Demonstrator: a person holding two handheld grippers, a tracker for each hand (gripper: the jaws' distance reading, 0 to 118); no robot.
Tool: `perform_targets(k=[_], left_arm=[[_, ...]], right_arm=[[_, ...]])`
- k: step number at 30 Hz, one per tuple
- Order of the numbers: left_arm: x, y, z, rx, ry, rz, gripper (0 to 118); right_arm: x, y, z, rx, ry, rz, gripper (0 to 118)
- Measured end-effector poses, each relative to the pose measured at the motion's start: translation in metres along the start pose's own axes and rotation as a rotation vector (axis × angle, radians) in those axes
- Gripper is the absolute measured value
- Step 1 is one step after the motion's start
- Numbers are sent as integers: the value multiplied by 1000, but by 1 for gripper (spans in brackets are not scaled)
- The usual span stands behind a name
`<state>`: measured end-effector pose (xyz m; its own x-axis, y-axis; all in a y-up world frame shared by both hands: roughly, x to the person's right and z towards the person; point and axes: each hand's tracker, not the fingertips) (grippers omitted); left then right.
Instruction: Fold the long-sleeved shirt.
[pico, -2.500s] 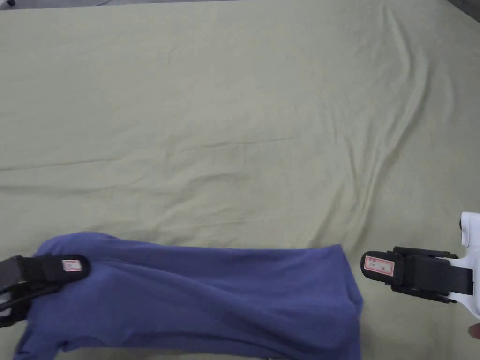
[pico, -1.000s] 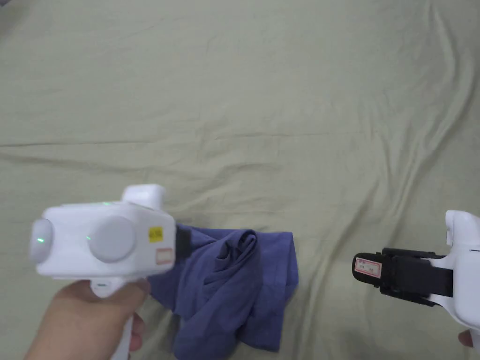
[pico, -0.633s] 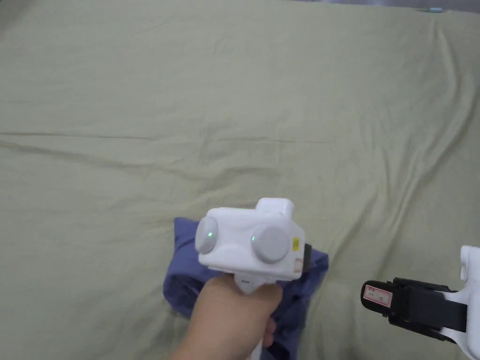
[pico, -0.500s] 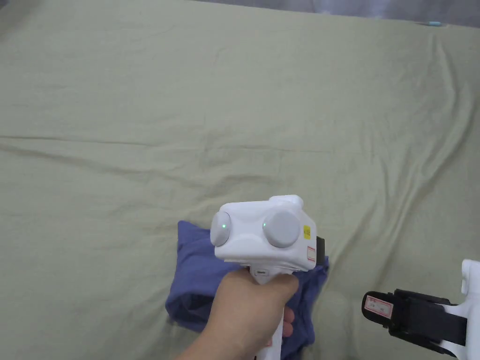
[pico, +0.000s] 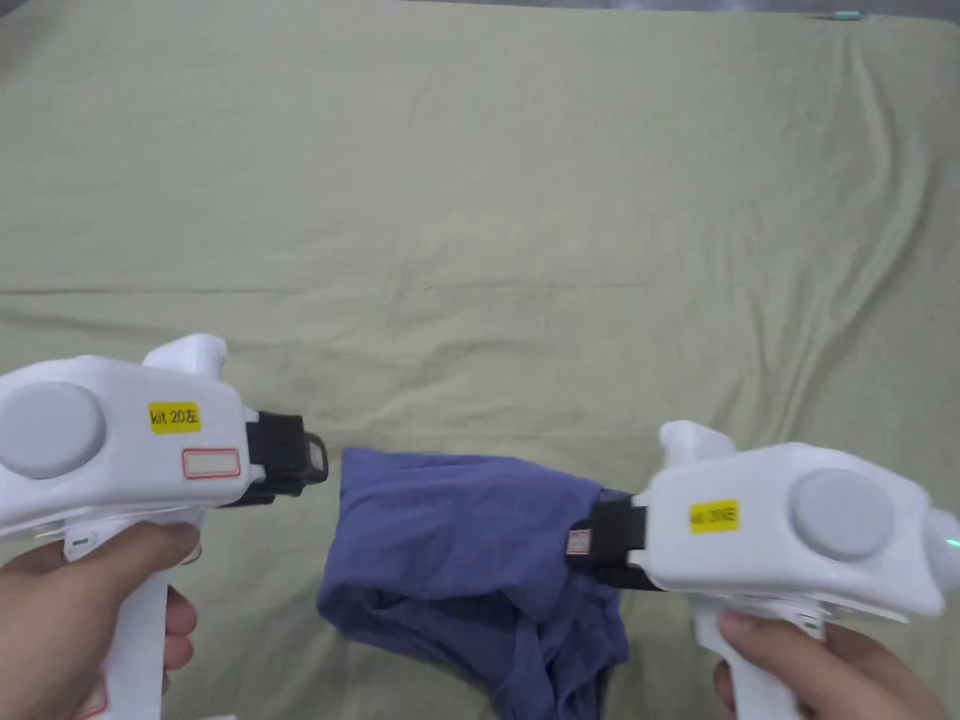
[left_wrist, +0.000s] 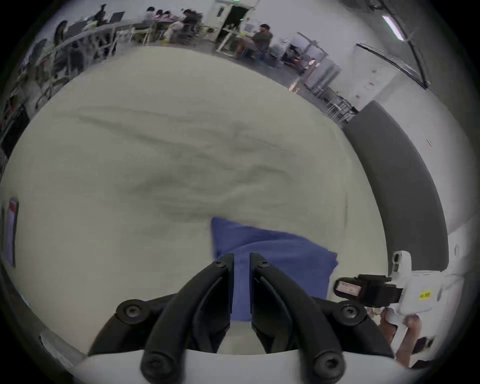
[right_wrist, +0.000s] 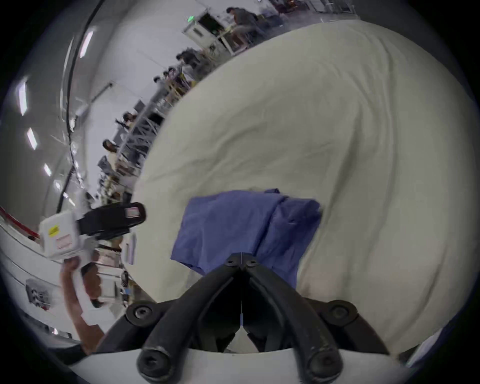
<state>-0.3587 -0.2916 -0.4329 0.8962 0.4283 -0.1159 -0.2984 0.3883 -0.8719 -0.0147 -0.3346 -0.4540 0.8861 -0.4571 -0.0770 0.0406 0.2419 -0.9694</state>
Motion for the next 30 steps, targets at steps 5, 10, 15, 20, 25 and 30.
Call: perform_targets(k=[5,10,15,20,25,30], left_arm=[[-4,-12,-14,-36,-2,-7,7],[-9,-10,-25,-47,-100,23,65],[-17,-4,-55,-148,-66,39,116],[-15,-23,-97,-267,-176,72,88],[0,-31,-109,-204,-135,-59,16],[-10,-27,-87,-178,-198,18,13]], right_arm=[[13,-4,-74,-114,-25,-6,0],[30,3,-56,-114,55,-33,0],[45,-3,-56,-107,126,-100,0],[45,-13,-54,-82,121,-99,0],[32,-17,-48,-70,52,-25,0],[14,-18,-32,-34,-4,-14,0]])
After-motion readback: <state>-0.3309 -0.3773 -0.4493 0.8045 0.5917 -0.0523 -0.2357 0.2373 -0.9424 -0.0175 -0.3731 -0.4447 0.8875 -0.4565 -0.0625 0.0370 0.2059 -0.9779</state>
